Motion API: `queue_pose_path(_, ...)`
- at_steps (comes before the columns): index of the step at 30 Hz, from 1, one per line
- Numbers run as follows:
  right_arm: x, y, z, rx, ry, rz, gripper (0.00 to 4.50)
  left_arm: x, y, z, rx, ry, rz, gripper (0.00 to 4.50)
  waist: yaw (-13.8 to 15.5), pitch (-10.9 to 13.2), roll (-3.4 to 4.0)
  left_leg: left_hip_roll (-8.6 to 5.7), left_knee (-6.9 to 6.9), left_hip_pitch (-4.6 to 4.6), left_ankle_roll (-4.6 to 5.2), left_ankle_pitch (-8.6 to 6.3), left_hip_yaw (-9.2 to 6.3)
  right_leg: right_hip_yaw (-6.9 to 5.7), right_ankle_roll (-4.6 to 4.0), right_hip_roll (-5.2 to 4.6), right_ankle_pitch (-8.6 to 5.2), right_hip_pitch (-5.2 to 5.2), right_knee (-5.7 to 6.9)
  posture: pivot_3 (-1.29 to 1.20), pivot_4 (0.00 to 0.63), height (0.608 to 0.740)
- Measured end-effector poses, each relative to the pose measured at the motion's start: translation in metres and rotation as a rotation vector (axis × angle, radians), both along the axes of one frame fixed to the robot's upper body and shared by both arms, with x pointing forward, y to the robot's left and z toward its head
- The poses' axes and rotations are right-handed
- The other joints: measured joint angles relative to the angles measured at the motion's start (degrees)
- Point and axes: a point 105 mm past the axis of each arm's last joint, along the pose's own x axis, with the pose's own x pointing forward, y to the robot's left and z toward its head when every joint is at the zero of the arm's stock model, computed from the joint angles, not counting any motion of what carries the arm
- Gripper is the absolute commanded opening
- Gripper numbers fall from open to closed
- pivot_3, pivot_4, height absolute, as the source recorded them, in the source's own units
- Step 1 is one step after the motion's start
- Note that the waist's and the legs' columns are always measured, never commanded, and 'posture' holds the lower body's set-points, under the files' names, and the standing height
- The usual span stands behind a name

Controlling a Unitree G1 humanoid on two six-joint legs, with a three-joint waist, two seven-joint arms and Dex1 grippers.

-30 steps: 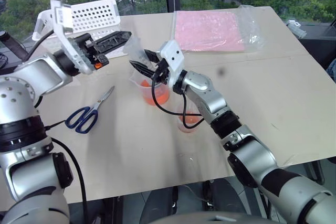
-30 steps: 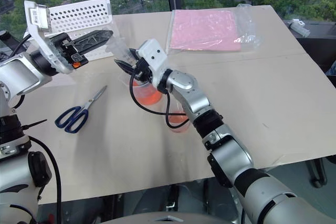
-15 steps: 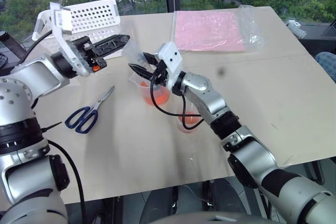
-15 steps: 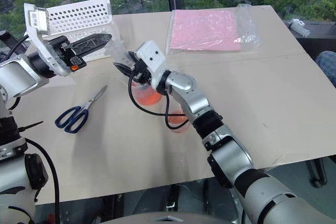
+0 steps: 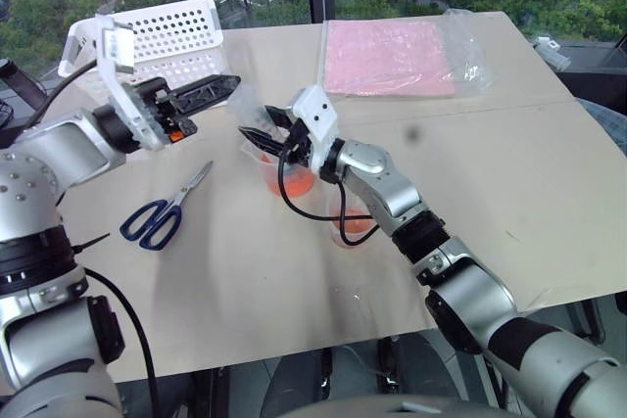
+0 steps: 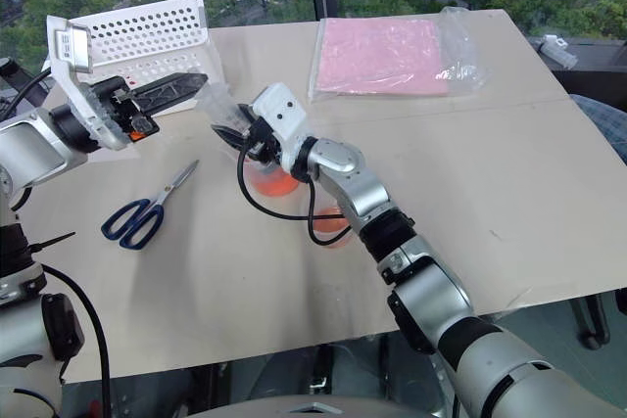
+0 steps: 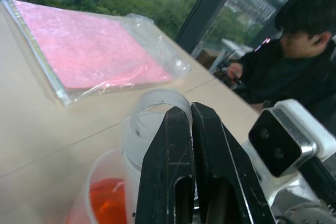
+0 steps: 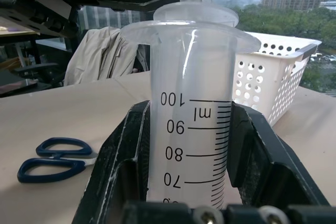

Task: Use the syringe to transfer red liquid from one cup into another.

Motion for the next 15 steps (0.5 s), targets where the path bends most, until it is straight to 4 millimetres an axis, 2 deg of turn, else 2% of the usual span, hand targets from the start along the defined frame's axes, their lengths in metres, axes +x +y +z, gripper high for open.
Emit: queue_pose_path(15,-0.0027,0.002,-0.002,-0.019,-0.02,0.014,1.52,-0.0072,0.0009,-0.0042,0.112,-0.103,0.008,0.0,-0.01,-0.01,-0.02,0.01,0.0,0.07,-0.01,0.0,0.0,0.01,0.0,0.01,0.0,0.01,0.01,0.0,0.15,0.74)
